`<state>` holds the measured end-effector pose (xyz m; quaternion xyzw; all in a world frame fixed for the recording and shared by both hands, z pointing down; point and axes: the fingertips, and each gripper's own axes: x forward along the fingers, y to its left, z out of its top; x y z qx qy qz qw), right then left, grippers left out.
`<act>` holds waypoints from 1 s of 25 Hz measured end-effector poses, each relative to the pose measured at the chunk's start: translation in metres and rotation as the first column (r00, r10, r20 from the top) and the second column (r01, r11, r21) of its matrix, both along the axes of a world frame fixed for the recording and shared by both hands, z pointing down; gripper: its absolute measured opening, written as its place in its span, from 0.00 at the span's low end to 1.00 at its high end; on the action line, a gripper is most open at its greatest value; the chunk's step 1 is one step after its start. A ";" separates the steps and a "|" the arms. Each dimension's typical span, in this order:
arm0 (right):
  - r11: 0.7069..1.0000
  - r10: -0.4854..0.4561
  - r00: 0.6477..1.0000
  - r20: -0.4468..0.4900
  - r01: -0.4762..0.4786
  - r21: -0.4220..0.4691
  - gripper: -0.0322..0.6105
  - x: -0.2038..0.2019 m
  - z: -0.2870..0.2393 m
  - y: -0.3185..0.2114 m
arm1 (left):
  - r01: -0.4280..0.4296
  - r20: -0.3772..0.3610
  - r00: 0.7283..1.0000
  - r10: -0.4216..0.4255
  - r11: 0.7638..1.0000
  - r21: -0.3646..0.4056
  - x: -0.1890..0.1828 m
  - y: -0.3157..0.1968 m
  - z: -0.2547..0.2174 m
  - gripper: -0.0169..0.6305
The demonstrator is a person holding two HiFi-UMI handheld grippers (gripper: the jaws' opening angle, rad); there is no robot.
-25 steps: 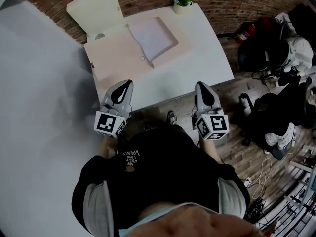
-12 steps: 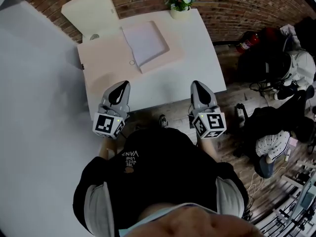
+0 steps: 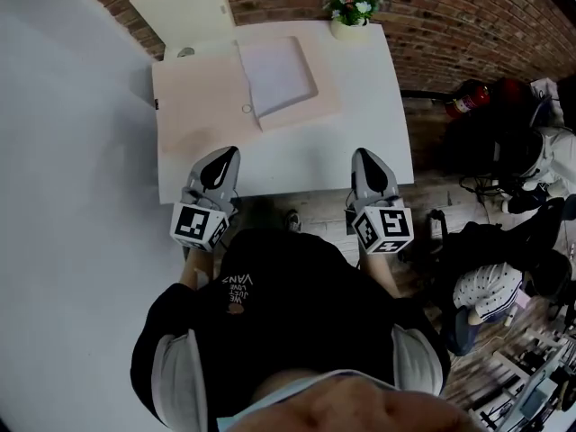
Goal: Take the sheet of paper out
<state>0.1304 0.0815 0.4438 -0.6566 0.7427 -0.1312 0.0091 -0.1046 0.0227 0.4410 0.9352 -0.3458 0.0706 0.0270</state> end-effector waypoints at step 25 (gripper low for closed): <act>0.998 0.065 0.998 -0.018 -0.065 -0.009 0.05 -0.032 -0.012 -0.086 | -0.102 -0.001 0.995 0.102 0.993 -0.055 -0.031 -0.096 0.002 0.03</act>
